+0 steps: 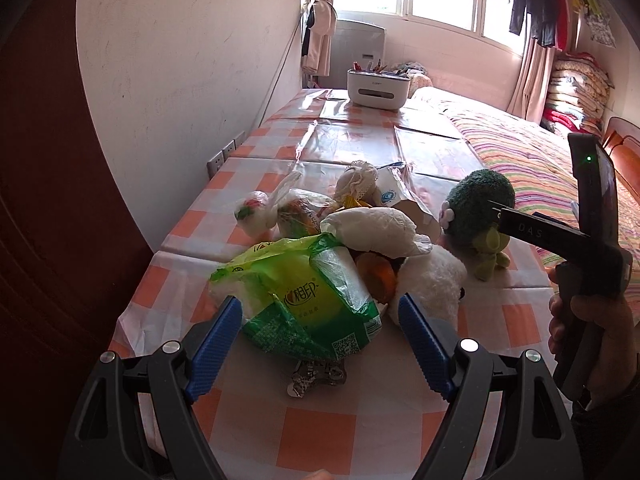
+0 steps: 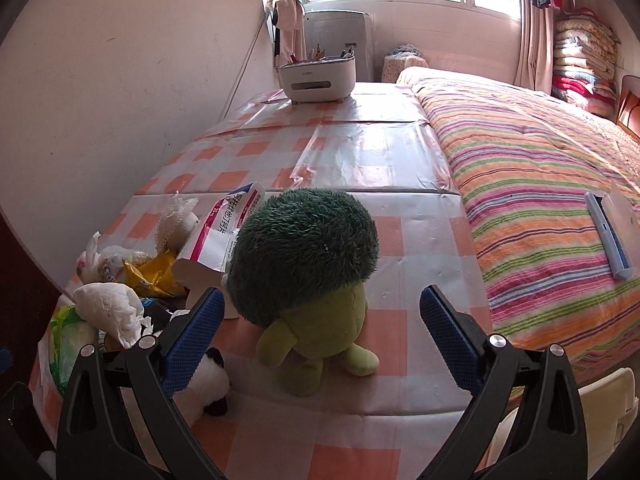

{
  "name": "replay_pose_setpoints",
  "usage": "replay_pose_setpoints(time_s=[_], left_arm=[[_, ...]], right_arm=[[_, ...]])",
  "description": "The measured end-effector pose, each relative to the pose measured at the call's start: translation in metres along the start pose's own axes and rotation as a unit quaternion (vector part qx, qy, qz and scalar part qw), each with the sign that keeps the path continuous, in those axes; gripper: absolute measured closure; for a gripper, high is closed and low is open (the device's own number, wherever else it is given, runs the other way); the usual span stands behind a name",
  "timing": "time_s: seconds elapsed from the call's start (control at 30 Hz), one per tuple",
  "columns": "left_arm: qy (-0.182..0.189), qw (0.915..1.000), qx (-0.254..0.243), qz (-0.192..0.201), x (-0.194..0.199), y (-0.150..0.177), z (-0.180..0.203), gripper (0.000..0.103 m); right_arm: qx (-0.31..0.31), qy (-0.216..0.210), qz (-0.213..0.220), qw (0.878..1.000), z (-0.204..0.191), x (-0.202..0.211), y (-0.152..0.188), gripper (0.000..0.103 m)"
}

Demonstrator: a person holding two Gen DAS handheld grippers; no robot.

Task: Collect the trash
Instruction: 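Reach the right gripper to the green broccoli plush and grasp it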

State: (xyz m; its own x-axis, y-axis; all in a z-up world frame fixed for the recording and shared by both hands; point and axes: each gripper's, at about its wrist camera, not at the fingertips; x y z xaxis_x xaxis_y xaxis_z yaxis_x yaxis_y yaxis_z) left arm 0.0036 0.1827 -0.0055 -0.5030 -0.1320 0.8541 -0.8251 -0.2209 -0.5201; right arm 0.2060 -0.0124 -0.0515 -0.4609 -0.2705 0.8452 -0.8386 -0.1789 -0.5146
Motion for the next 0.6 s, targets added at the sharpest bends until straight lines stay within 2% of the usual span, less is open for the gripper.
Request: replay_pose_setpoints(time_s=[0.23, 0.27, 0.3, 0.4, 0.5, 0.6], left_arm=[[-0.001, 1.0, 0.004, -0.007, -0.007, -0.004, -0.013, 0.025], [0.0, 1.0, 0.006, -0.008, -0.008, -0.005, -0.015, 0.025], [0.001, 0.9999, 0.009, -0.01, -0.009, -0.006, -0.016, 0.025], [0.0, 0.9996, 0.018, -0.02, -0.016, -0.01, -0.019, 0.025], [-0.005, 0.999, 0.03, -0.032, -0.024, -0.012, -0.023, 0.025], [0.009, 0.9977, 0.044, -0.05, -0.033, -0.015, -0.029, 0.025]], right_arm=[[0.006, -0.023, -0.044, 0.999, -0.008, -0.041, -0.021, 0.007], [0.008, -0.026, -0.042, 0.999, -0.008, -0.042, -0.022, 0.01], [0.01, -0.026, -0.036, 0.999, -0.008, -0.042, -0.023, 0.022], [0.009, -0.047, -0.031, 0.998, -0.002, -0.037, -0.022, 0.029], [0.009, -0.05, -0.01, 0.999, 0.003, -0.027, -0.014, 0.031], [0.008, -0.06, 0.011, 0.998, 0.007, -0.01, -0.003, 0.031]])
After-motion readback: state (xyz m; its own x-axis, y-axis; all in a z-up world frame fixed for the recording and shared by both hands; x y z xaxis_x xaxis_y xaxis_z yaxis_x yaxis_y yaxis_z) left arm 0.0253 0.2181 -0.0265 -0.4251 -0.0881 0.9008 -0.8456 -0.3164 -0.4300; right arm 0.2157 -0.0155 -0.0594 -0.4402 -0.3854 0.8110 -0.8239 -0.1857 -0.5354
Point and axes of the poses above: each gripper's, at about its wrist camera, not at the fingertips, and x roughly against the way its jaws point, z to its right, y to its underside, and after that the axes turned 14 degrees about -z, right-handed
